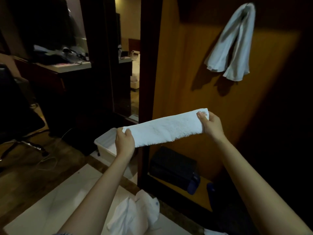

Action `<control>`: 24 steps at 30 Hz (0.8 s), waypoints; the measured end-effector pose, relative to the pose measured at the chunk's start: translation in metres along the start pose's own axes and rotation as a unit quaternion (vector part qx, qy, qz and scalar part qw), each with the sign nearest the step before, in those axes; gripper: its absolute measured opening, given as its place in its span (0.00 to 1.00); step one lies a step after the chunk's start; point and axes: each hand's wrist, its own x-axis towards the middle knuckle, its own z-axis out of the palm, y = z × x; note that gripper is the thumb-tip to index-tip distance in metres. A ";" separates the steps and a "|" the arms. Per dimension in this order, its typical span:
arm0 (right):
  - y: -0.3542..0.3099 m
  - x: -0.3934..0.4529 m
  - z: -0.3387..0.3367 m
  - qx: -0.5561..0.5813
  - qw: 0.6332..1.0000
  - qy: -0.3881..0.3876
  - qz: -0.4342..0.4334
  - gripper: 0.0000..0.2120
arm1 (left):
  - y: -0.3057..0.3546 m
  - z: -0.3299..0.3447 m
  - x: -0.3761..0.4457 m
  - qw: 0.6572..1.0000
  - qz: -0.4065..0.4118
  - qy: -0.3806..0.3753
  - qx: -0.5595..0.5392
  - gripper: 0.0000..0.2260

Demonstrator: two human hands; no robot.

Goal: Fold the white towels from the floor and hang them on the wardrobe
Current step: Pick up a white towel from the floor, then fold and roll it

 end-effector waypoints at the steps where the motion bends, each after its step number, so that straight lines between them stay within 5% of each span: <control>1: 0.000 0.004 -0.006 -0.001 1.000 0.022 -0.001 0.08 | 0.005 0.009 0.002 1.000 0.009 -0.024 -0.008 0.17; 10: -0.011 0.103 -0.086 -0.053 0.981 0.173 -0.066 0.05 | 0.106 0.120 0.072 0.982 -0.015 -0.162 -0.097 0.12; 16: -0.058 0.196 -0.147 -0.014 0.966 0.231 -0.111 0.05 | 0.230 0.207 0.126 0.966 0.038 -0.215 -0.142 0.20; 24: -0.139 0.304 -0.218 0.066 0.954 0.274 -0.106 0.06 | 0.383 0.302 0.181 0.930 0.125 -0.281 -0.203 0.19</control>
